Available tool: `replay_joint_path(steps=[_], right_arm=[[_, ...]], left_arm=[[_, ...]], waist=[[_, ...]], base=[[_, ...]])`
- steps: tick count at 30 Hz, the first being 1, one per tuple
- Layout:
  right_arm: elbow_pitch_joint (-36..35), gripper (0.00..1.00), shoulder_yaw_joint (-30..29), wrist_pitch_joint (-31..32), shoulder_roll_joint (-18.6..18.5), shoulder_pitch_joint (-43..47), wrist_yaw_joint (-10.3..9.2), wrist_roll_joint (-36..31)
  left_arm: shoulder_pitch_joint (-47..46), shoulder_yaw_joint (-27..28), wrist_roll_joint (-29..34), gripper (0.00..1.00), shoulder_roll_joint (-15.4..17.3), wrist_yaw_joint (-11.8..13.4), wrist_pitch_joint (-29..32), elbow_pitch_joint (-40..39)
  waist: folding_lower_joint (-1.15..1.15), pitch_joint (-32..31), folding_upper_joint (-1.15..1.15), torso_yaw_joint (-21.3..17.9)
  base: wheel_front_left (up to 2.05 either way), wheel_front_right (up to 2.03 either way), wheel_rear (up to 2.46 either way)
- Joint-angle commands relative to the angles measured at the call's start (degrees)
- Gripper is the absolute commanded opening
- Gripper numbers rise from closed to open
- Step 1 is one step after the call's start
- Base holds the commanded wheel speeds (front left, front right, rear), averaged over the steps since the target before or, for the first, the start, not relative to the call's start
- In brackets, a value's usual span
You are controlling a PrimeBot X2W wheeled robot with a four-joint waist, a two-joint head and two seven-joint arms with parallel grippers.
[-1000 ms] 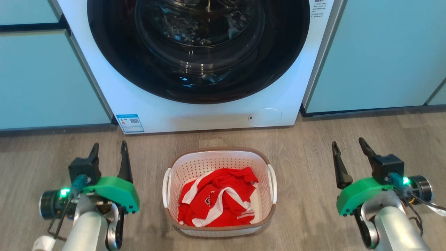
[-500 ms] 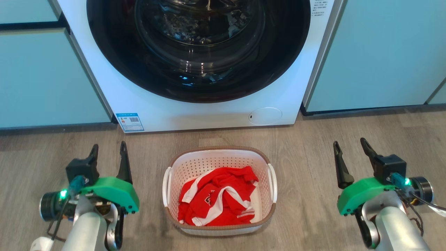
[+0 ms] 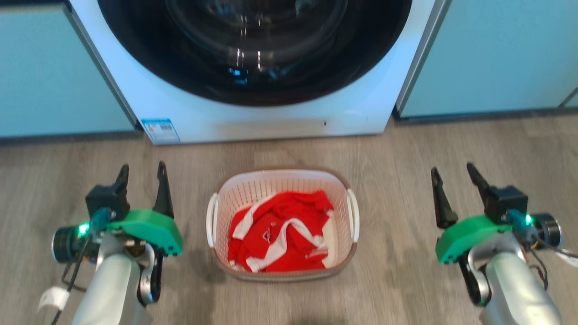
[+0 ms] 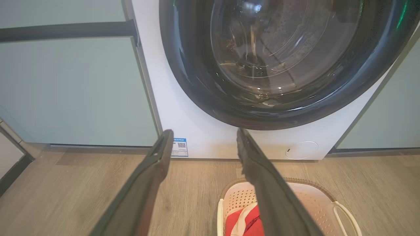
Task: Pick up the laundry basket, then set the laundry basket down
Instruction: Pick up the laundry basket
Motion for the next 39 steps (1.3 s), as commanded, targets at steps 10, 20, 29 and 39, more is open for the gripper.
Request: replay_joint_path(steps=[10, 20, 29, 39], right_arm=[[-1.4, 1.00, 0.4, -0.8, 0.1, -8.0, -0.09, -0.6], [2.0, 1.00, 2.4, -0.8, 0.4, -13.9, -0.09, -0.5], [6.0, 1.00, 4.6, -0.8, 1.0, -17.5, -0.09, 0.2], [11.0, 1.00, 6.9, -0.8, 1.6, -21.0, -0.09, 1.1]], left_arm=[[-11.8, 0.2, -0.6, 1.00, 0.3, -1.7, -2.5, 3.9], [-21.2, -0.3, -1.8, 1.00, -0.8, -3.7, -4.3, 15.2], [-27.1, -0.6, -2.6, 1.00, -1.5, -5.5, -5.0, 25.2], [-31.9, -1.4, -2.6, 1.00, -1.5, -8.1, -5.3, 34.6]], waist=[[0.00, 15.6, 0.00, 0.4], [0.00, 26.4, 0.00, 0.3], [0.00, 31.5, 0.00, -0.2], [0.00, 36.3, 0.00, -1.0]], base=[[0.00, 0.00, 0.00], [0.00, 0.00, 0.00], [0.00, 0.00, 0.00], [0.00, 0.00, 0.00]])
